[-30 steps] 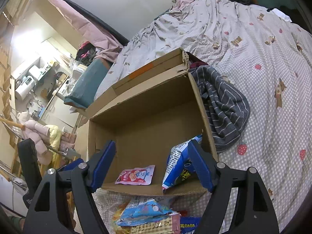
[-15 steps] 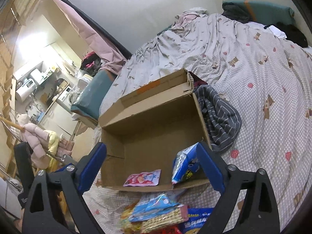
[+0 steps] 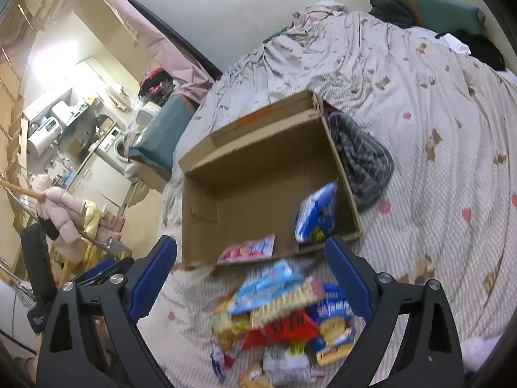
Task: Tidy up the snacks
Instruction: 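Withdraw both grippers from the box back toward the snack pile, then grasp the white-blue wrapper with the left gripper while the right grasps the brown bag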
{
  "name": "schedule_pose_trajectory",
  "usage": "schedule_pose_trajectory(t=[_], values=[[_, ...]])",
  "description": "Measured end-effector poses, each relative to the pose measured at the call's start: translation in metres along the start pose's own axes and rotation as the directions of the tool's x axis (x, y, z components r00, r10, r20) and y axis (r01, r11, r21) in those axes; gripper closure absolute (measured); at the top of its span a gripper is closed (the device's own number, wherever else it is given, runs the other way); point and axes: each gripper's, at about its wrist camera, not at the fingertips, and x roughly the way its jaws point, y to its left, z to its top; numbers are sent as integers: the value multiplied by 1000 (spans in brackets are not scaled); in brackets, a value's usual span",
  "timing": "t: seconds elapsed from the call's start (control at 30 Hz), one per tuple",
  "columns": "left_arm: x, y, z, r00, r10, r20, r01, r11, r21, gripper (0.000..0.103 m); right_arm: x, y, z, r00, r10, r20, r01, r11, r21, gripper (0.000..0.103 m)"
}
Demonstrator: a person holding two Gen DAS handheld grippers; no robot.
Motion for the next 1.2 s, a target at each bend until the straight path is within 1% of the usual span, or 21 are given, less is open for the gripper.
schedule_pose_trajectory(t=[0.23,0.37,0.43,0.53,0.57,0.63,0.67,0.7,0.77,0.8,0.83,0.9,0.97,1.0,1.03,1.1,1.17,1.2], values=[[4,-4,-25,999,-16,-43,16,1000,-9,8,-10,-1,-28,1000,3,-28,-4,1000,-13,8],[16,-7,-39,997,9,-79,-9,1000,12,8,-11,-7,-40,999,3,-40,-3,1000,2,8],[24,-7,-43,994,37,-102,-34,999,24,8,-7,-12,-47,999,-4,-50,4,1000,9,8],[34,-2,-49,990,64,-129,-62,998,24,8,2,-22,-54,996,-32,-77,36,999,41,8],[37,0,-51,988,65,-142,-63,998,21,8,4,-26,-55,996,-34,-88,39,998,56,8],[48,5,-56,979,55,-196,-56,998,1,8,9,-32,-58,994,-23,-111,33,995,90,8],[52,8,-59,974,50,-222,-54,998,-12,8,11,-36,-60,992,-14,-122,27,994,108,8],[60,12,-63,964,37,-263,-47,998,-32,8,13,-38,-61,992,-11,-129,27,992,122,8],[69,15,-71,947,10,-322,-30,998,-57,9,14,-42,-61,991,-13,-135,32,990,138,8],[74,14,-78,936,1,-353,-25,998,-63,11,15,-44,-61,990,-13,-137,33,989,145,8],[77,12,-82,931,5,-364,-27,998,-57,15,16,-45,-60,990,-13,-138,34,988,149,8],[84,-1,-94,920,29,-391,-32,999,-1,17,18,-47,-62,990,-15,-142,37,988,153,8],[93,-12,-106,901,5,-433,5,1000,22,21,21,-46,-62,988,-19,-151,42,988,150,8],[97,-17,-112,891,-4,-454,19,999,29,32,22,-45,-61,988,-22,-154,45,988,148,8],[102,-21,-119,877,-13,-481,35,999,37,45,23,-44,-61,987,-28,-156,51,988,144,8],[110,-27,-133,850,-26,-527,55,998,40,56,25,-43,-61,987,-44,-157,65,989,131,8],[115,-30,-142,834,-31,-551,63,997,39,61,26,-42,-61,986,-50,-158,69,990,122,8],[116,-32,-145,830,-23,-558,63,997,51,69,26,-42,-61,986,-52,-157,71,990,118,8]])
